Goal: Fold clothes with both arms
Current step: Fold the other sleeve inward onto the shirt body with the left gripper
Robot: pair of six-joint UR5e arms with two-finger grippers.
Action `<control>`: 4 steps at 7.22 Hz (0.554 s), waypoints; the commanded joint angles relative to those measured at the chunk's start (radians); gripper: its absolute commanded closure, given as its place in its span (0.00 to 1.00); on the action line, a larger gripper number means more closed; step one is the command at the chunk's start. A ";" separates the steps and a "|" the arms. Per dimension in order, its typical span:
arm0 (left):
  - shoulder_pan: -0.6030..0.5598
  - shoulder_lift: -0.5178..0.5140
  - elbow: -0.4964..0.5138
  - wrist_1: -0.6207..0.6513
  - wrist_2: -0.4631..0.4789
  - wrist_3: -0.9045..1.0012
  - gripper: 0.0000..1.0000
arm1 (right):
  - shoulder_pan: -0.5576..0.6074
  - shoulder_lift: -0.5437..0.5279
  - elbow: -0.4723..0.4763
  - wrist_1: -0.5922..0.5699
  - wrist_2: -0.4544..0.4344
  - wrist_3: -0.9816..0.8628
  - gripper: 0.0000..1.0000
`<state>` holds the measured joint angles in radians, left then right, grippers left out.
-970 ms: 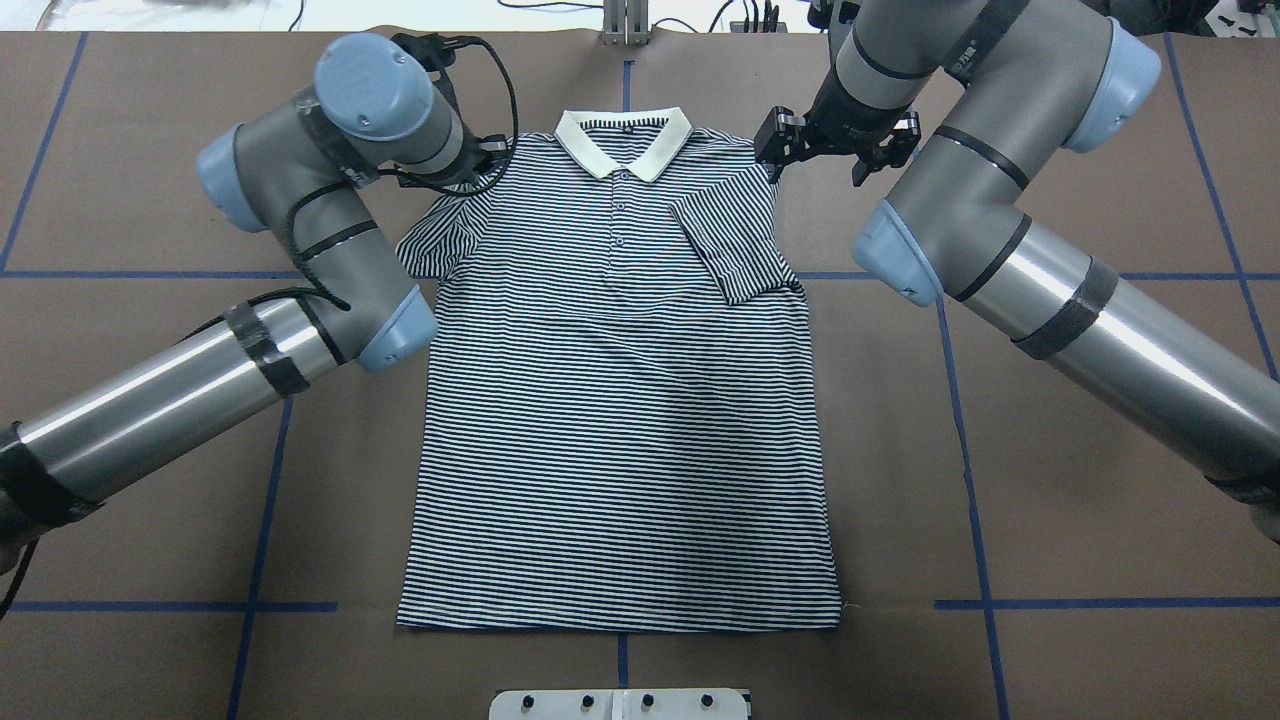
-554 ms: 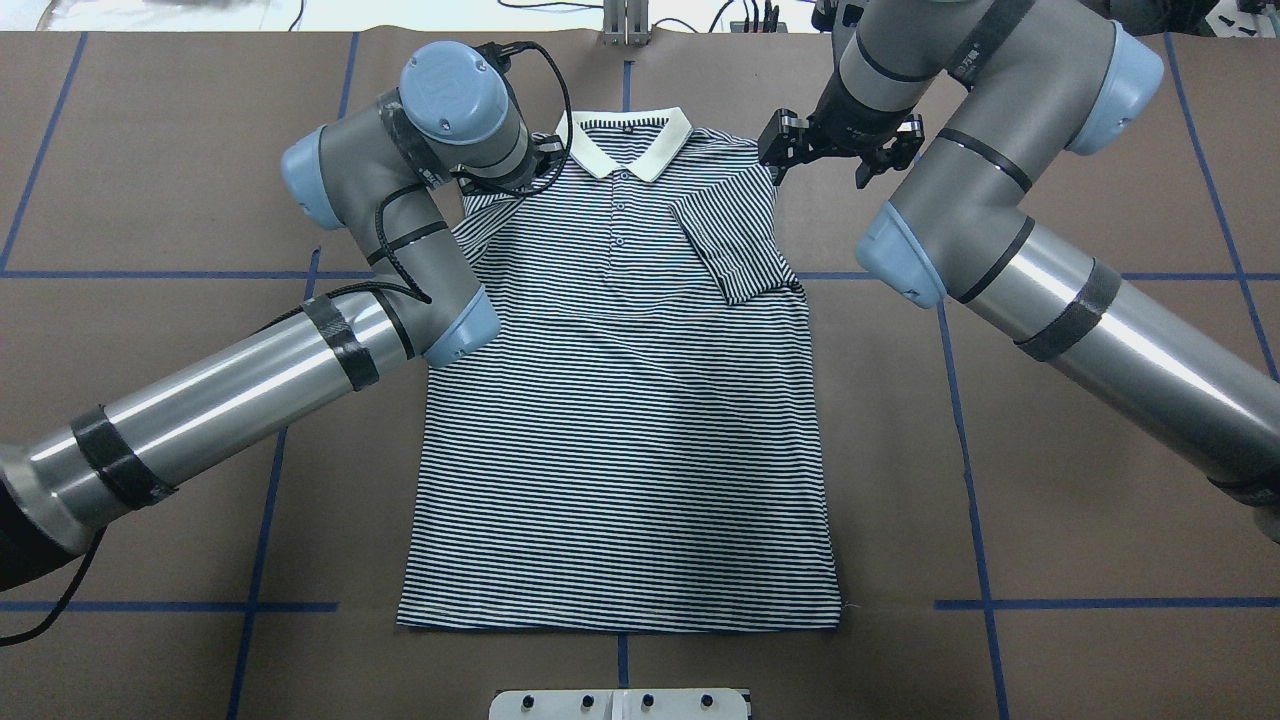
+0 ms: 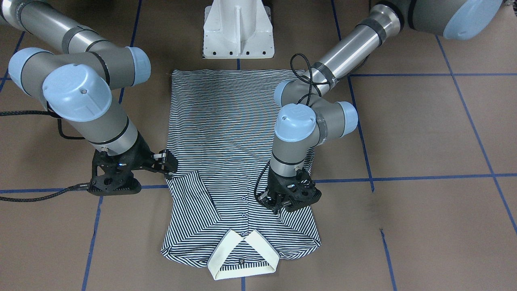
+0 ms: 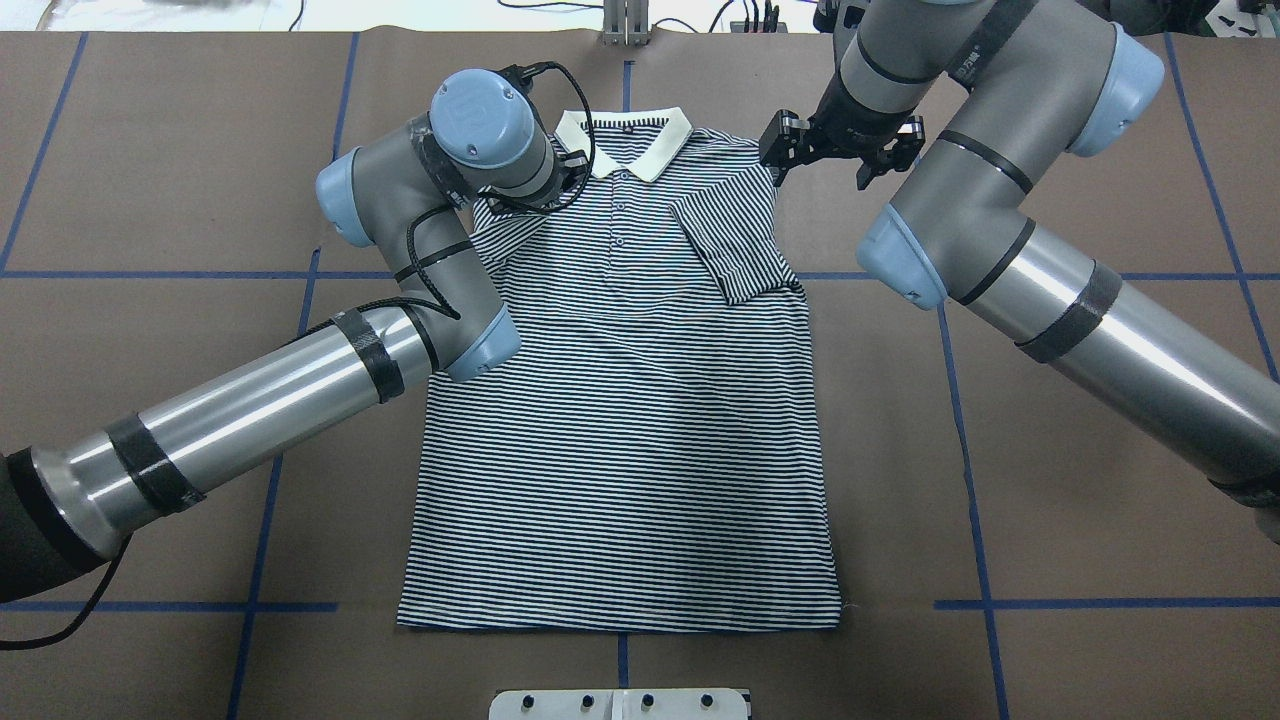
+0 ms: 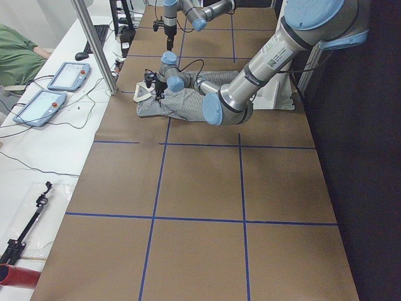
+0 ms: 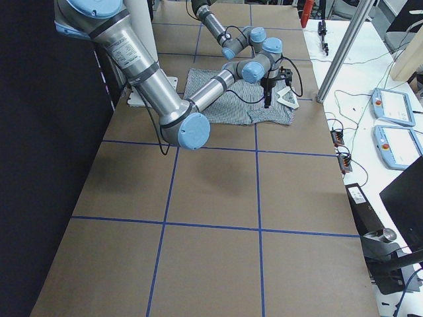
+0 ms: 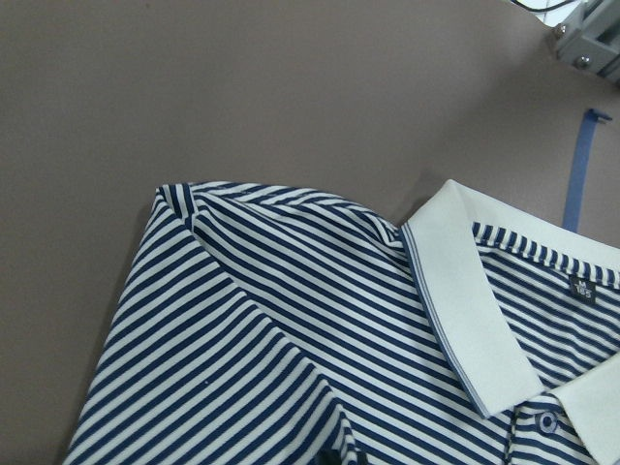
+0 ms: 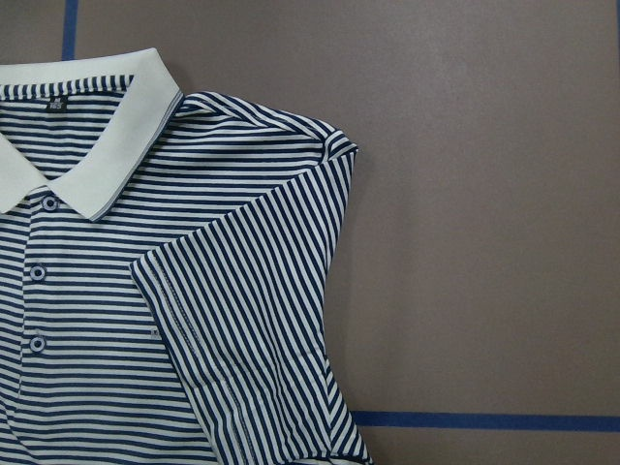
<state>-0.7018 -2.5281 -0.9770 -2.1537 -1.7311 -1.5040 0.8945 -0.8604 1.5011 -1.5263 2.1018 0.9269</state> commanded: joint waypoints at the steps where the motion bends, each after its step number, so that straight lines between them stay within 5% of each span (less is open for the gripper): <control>1: -0.001 -0.001 0.003 -0.055 -0.002 0.055 0.00 | 0.000 0.000 0.001 0.000 -0.002 -0.002 0.00; 4: -0.015 0.146 -0.171 -0.037 -0.033 0.146 0.00 | -0.003 0.003 0.004 0.000 -0.002 0.001 0.00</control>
<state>-0.7127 -2.4617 -1.0633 -2.1933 -1.7510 -1.3893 0.8927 -0.8589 1.5032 -1.5263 2.1008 0.9268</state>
